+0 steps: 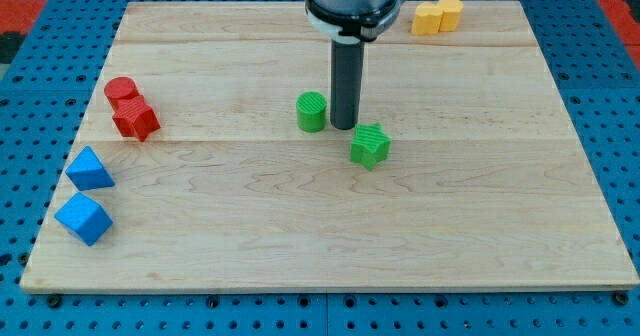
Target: Place the green star towards bottom of the yellow heart
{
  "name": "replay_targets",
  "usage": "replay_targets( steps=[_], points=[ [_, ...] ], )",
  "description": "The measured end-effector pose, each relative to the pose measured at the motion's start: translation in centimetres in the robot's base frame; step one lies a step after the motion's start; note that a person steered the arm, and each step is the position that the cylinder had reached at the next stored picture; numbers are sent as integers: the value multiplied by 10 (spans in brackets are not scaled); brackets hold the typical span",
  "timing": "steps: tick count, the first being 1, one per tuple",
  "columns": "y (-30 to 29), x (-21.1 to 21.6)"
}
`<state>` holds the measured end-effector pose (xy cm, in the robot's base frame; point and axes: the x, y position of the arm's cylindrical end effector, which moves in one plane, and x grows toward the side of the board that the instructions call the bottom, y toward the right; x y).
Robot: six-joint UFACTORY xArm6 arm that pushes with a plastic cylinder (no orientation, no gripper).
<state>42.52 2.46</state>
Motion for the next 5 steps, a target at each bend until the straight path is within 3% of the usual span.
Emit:
replay_targets(
  steps=[2, 4, 5],
  points=[
    [14, -46],
    [15, -48],
    [27, -26]
  ],
)
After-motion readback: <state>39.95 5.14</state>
